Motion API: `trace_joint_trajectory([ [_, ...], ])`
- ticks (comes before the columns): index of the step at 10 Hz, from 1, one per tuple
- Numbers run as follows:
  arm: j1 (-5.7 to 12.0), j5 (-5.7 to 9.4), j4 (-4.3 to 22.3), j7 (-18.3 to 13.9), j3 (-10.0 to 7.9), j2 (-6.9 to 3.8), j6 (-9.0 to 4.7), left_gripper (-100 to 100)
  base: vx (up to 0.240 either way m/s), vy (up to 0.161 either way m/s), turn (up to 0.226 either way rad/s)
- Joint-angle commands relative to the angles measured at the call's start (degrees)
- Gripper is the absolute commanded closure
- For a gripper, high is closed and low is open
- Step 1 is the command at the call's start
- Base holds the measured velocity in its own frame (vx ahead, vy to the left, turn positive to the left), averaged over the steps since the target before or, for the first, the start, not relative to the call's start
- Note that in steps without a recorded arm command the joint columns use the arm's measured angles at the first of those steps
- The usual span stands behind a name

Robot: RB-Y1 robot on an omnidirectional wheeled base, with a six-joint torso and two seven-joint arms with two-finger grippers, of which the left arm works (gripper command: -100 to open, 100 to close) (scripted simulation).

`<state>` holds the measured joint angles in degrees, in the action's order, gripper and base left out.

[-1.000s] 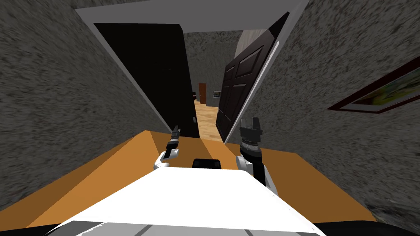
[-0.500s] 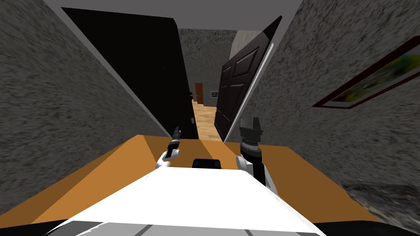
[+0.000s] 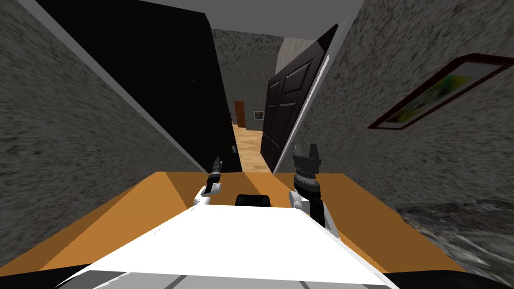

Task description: Push the door open

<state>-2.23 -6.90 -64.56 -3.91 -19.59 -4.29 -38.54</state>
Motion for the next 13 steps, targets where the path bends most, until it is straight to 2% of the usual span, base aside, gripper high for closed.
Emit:
trace_joint_trajectory([
  [1, 1.15, -0.04, 2.86, 0.2, -0.62, 0.19, -0.73, -100, 0.051, 0.111, -0.153],
  [6, 4.05, -0.17, 10.18, 0.61, -2.24, 0.96, -2.42, -100, 0.027, 0.102, -0.153],
  [12, 6.94, -0.3, 17.47, 1.02, -3.86, 2.02, -4.1, -100, 0.023, 0.091, -0.131],
  [13, 7.73, -0.34, 19.47, 1.13, -4.3, 2.37, -4.56, -100, 0.017, 0.104, -0.159],
])
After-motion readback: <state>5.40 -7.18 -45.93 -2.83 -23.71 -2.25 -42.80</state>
